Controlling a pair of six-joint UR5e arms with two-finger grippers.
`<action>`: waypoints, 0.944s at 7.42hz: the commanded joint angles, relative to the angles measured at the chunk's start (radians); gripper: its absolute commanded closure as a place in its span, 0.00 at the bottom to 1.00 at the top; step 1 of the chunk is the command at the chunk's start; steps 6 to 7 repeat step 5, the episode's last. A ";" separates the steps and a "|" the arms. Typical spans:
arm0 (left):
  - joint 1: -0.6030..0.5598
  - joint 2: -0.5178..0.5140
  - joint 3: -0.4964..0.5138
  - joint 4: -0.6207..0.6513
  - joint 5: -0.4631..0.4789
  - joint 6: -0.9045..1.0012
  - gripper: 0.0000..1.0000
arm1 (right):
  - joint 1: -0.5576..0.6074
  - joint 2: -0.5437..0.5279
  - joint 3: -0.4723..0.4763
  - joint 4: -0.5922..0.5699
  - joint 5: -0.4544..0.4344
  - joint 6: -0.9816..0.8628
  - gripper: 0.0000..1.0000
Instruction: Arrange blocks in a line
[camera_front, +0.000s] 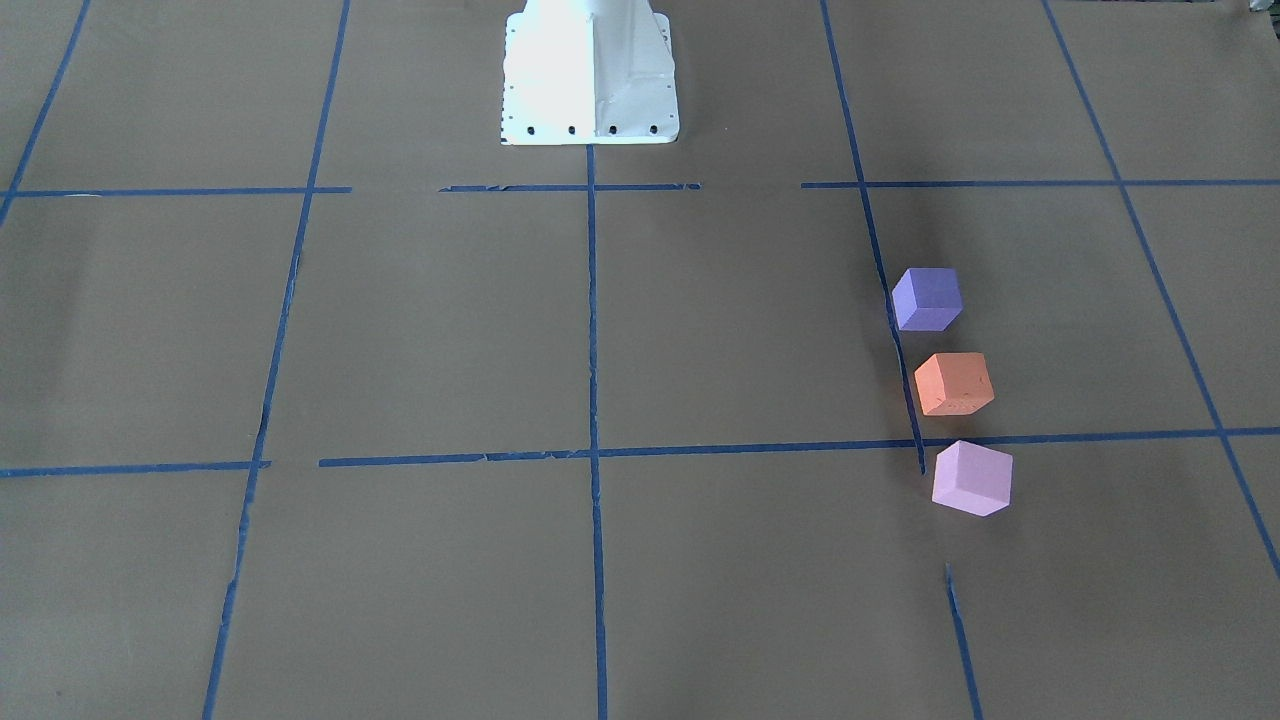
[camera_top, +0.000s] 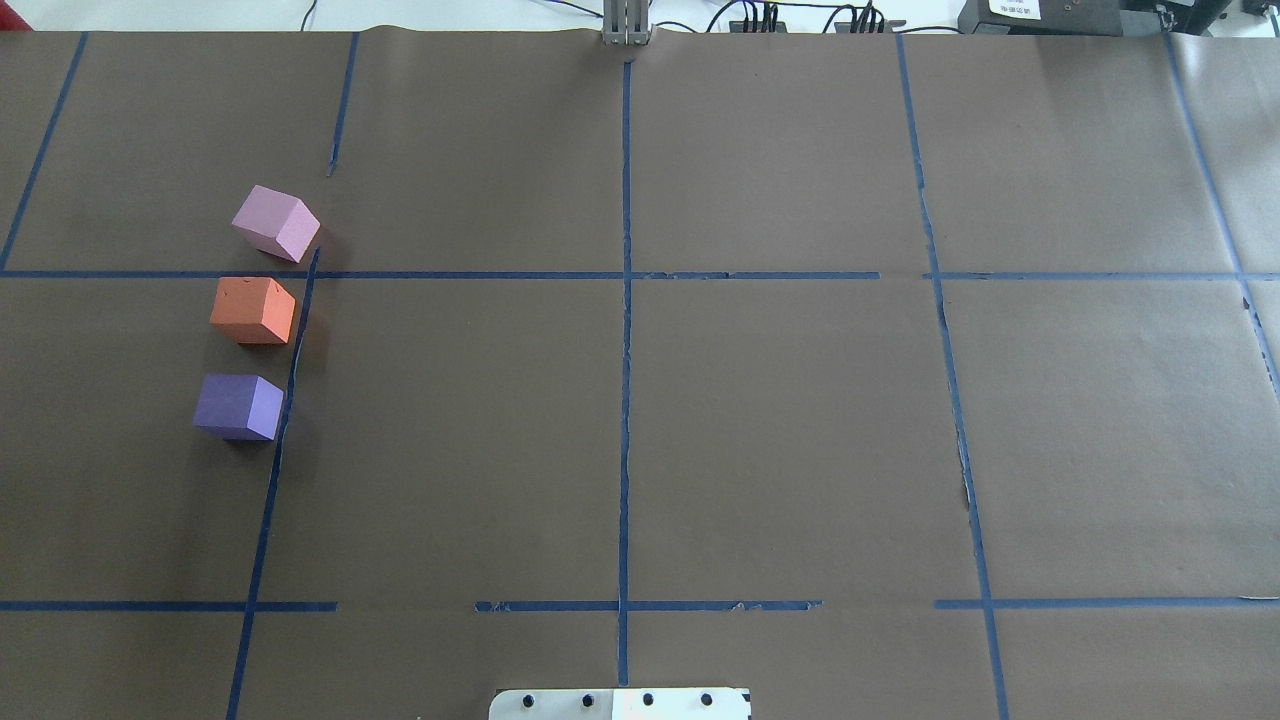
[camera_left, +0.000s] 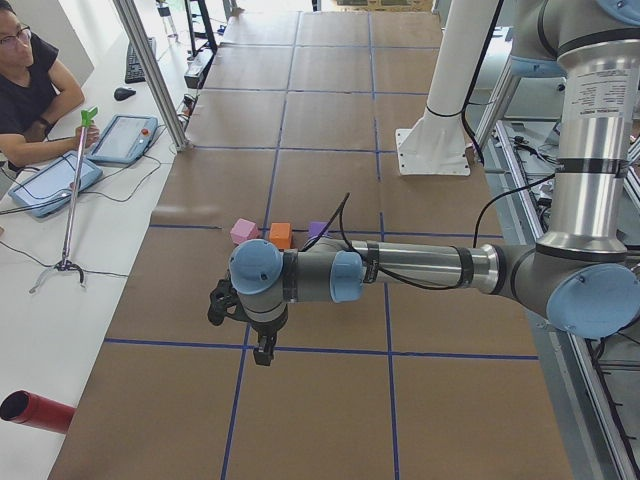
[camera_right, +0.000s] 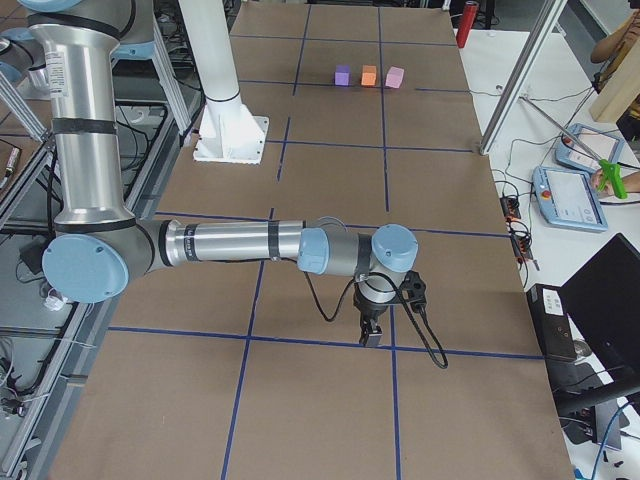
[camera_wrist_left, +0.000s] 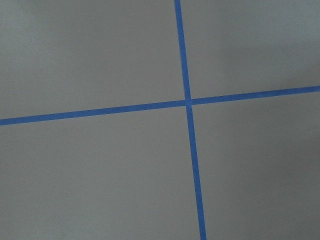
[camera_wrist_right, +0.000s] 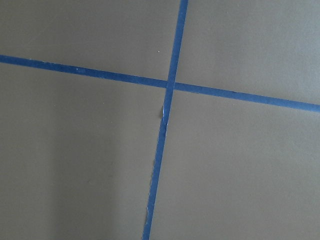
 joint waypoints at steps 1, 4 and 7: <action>-0.001 0.029 -0.039 -0.003 0.001 0.001 0.00 | 0.000 0.000 0.000 0.000 0.000 0.000 0.00; 0.000 0.038 -0.047 -0.003 0.002 0.001 0.00 | 0.000 0.000 0.000 0.000 0.000 0.000 0.00; 0.000 0.038 -0.047 -0.003 0.002 0.001 0.00 | 0.000 0.000 0.000 0.000 0.000 0.000 0.00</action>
